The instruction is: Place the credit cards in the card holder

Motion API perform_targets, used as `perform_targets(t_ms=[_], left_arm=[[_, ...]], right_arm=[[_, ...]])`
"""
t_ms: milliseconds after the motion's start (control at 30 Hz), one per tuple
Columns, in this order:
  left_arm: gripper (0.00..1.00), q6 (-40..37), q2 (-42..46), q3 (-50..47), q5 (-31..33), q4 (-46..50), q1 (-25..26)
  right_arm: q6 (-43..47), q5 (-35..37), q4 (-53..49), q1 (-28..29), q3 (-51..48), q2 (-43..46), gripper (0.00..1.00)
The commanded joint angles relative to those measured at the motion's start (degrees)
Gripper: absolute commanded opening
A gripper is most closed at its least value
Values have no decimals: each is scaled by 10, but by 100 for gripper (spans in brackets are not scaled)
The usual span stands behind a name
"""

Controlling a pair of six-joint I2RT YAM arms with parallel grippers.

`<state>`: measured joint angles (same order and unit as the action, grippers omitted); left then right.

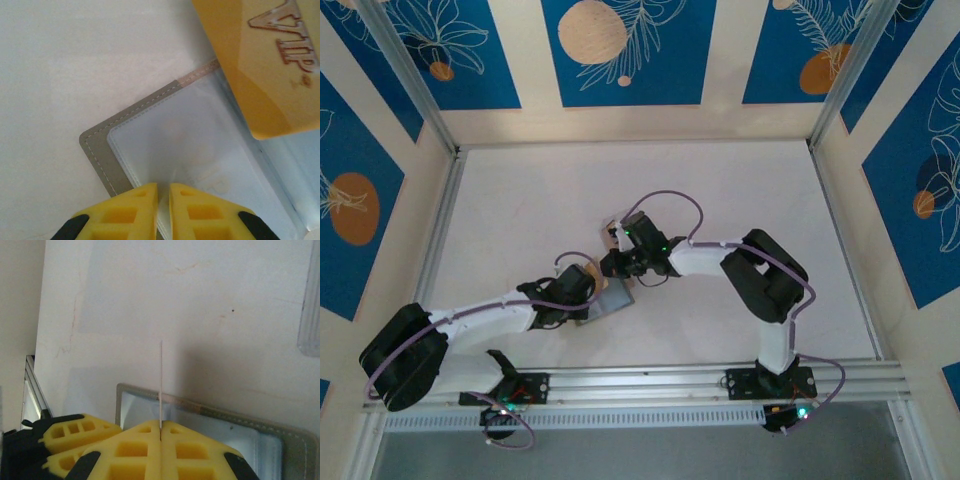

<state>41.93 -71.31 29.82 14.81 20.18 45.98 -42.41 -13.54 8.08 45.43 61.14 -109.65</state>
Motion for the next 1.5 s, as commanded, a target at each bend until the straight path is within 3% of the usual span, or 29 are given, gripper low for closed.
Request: perform_targets(t_ms=[0,833,1467], left_arm=[[13,1,-13,-20,-8,40,-3],[13,0,-19,-14,-9,40,-3],[13,-1,-19,-11,-7,42,-3]], right_arm=[[-13,-13,24,-2,17,-22,0],[-39,-52,60,0,13,-29,0],[-59,-78,100,2,-73,-26,0]])
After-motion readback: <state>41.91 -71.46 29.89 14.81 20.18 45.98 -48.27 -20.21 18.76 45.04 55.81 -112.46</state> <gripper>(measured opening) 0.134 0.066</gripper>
